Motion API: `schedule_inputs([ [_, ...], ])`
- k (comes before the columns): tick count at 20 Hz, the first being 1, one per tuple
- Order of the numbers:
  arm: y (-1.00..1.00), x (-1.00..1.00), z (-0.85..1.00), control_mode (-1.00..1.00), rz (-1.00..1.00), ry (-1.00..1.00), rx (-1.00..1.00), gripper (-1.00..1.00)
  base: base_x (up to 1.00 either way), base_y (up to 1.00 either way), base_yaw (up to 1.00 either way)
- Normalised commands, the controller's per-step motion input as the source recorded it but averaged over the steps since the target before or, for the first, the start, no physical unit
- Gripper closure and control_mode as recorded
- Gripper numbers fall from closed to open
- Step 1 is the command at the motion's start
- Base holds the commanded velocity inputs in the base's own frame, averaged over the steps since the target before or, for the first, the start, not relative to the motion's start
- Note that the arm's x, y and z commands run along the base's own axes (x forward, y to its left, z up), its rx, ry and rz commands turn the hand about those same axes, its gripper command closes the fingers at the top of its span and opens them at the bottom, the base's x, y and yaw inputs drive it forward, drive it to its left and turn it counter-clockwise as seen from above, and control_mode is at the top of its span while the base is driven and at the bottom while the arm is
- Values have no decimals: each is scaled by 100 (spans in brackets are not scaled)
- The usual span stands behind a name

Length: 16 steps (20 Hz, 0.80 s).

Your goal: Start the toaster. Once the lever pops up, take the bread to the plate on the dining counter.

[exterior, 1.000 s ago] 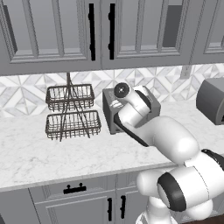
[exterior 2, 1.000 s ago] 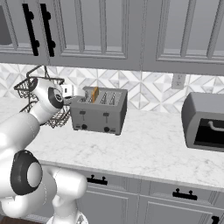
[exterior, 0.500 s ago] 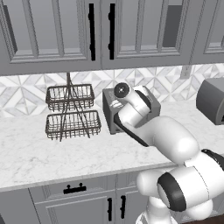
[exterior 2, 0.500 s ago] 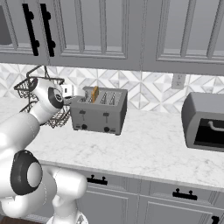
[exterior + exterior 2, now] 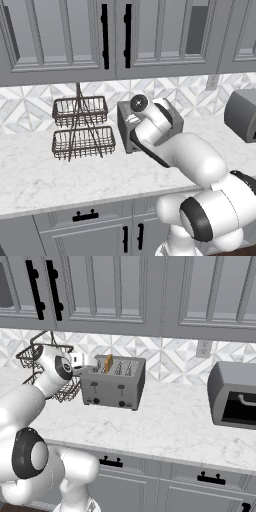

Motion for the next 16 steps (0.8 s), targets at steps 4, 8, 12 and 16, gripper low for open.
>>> schedule_inputs([
  [4,0,0,0,-100,0,0,0,-100,0,0,0],
  [8,0,0,0,-100,0,0,0,-100,0,0,0],
  [12,0,0,0,-100,0,0,0,-100,0,0,0],
  [16,0,0,0,-100,0,0,0,-100,0,0,0],
])
